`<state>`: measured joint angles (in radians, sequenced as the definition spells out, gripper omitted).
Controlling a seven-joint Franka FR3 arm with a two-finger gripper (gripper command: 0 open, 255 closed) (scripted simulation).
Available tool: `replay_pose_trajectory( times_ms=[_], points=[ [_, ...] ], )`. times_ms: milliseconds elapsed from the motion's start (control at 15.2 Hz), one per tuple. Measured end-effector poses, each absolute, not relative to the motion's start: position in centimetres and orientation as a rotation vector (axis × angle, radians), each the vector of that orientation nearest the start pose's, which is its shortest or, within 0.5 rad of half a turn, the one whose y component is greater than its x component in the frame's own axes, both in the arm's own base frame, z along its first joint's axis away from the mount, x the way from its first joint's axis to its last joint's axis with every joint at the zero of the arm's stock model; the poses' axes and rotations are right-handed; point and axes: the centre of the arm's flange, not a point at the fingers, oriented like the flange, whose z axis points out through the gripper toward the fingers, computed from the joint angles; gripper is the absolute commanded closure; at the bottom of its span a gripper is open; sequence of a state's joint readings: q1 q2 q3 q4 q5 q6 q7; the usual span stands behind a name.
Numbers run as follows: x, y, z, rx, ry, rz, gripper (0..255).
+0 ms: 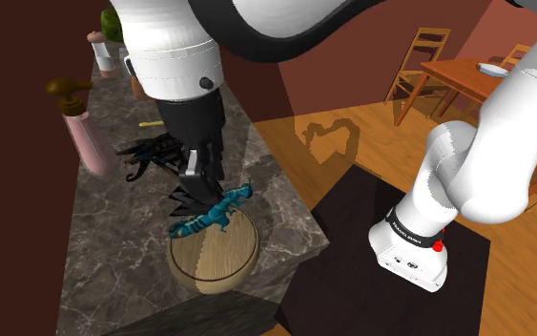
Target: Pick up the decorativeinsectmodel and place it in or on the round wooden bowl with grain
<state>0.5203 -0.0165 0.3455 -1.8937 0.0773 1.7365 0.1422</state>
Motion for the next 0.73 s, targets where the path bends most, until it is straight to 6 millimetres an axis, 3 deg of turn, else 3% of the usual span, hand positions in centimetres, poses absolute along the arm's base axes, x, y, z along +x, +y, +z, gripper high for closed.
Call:
replay_pose_trajectory(
  times_ms=[462,726],
  points=[
    [34.5,41.5,45.6,-2.946,-1.084,0.248,255],
    [34.4,41.6,44.9,-2.946,-1.084,0.247,255]
  ],
)
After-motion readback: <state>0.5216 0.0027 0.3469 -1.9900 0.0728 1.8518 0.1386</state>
